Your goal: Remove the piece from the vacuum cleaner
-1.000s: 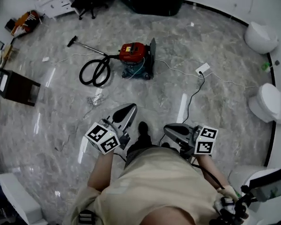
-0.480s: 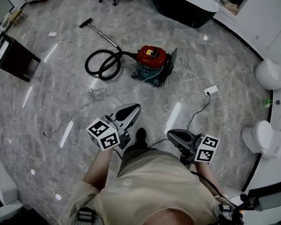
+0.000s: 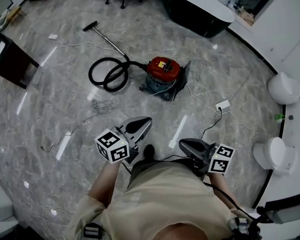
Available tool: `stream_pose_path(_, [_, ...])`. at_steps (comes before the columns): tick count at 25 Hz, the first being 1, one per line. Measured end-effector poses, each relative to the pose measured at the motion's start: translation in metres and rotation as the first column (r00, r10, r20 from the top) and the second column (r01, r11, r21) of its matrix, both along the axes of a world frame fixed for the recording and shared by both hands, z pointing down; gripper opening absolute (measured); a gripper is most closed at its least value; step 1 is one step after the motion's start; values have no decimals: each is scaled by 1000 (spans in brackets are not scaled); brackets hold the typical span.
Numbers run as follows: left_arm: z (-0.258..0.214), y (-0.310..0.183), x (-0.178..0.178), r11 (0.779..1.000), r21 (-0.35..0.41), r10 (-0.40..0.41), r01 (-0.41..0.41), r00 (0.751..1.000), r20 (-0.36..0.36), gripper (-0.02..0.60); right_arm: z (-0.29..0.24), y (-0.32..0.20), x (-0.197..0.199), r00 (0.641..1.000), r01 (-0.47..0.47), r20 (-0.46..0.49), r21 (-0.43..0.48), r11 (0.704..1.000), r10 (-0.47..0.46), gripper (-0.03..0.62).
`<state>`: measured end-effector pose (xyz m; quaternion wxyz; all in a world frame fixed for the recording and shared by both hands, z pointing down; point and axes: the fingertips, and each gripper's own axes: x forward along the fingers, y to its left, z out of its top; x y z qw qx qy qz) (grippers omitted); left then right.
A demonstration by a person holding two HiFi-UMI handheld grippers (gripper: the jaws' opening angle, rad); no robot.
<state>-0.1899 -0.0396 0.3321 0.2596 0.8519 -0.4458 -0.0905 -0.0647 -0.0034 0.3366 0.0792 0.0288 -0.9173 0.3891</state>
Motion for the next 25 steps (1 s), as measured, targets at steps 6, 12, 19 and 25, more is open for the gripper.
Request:
stream_pose_path(6, [-5,4,-18,1000,4,-30,30,998,-50,5,-7,-2,-27,997,69,-18,37,997,-69,3])
stream_pose_path(12, [-13,3,-29,998,24,-55,57,997,-57,5,-8,-10,-34,998,61,5,3,998,-61,3])
stream_pose_path(19, [-3,-1,-22,997,-6,-79,78,997,-18,5,-4,-20,-22,998,53,25,6,999,-53,3])
stream_pose_path(25, [-12,-13,13,1000,-2,-25,25,999,29,5,-5,-37,-9,996,33,89,-11,999,-32,3])
